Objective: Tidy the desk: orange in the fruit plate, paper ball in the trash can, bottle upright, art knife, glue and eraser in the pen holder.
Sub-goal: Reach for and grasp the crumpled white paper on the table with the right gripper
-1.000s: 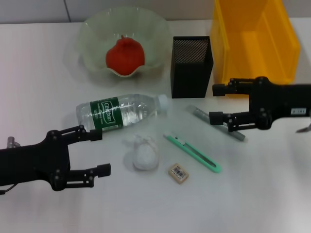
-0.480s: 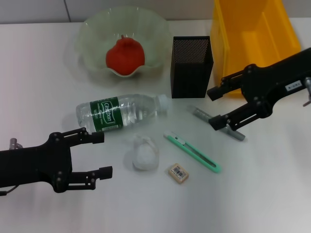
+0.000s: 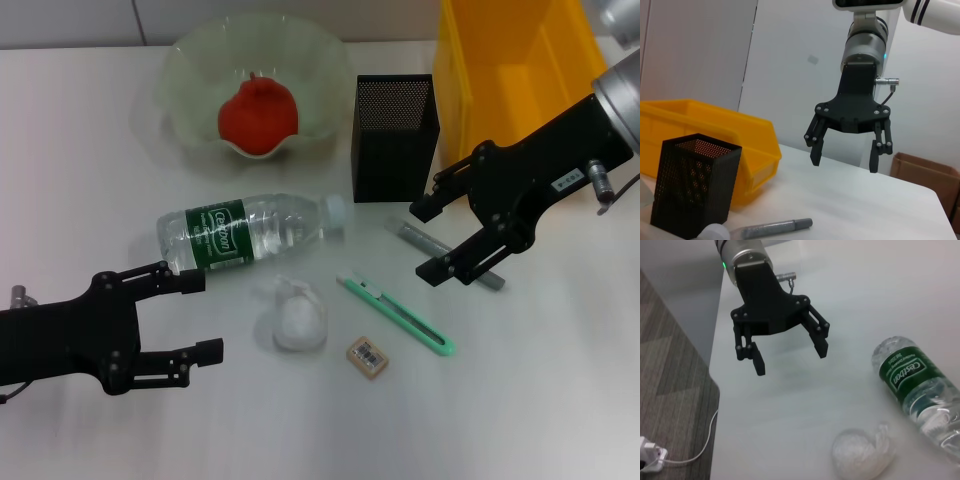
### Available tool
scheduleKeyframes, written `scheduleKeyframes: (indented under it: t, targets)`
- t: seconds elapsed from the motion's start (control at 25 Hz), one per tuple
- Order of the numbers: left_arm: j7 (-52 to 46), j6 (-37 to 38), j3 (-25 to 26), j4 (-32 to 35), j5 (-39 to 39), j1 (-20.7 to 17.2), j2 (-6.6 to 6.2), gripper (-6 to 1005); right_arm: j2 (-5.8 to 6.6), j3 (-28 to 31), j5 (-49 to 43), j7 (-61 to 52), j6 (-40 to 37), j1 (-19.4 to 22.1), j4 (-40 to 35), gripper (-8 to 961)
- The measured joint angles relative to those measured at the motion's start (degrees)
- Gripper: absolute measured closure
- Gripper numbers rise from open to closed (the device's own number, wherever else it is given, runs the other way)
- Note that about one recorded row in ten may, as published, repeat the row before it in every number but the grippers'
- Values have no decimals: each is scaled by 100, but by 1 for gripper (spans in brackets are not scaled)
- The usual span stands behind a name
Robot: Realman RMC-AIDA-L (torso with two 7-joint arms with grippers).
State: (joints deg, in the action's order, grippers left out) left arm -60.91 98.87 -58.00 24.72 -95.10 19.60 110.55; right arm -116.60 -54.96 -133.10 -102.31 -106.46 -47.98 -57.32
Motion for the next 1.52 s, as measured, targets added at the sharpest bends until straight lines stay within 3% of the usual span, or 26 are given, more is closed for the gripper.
scheduleKeyframes:
  t: [0.24, 0.32, 0.48, 1.52]
  targets:
    - [0, -9, 5, -2, 0, -35, -18, 142, -64, -279, -13, 0, 196, 19, -9, 185]
    - [0, -18, 11, -3, 0, -44, -30, 142, -162, -515, -18, 15, 456, 35, 25, 188]
    - [9, -20, 11, -3, 0, -44, -33, 142, -247, -990, -20, 52, 862, 44, 166, 193]
    - [11, -88, 8, 34, 0, -113, -80, 142, -319, -3667, 1334, 155, 3232, 39, 1067, 225]
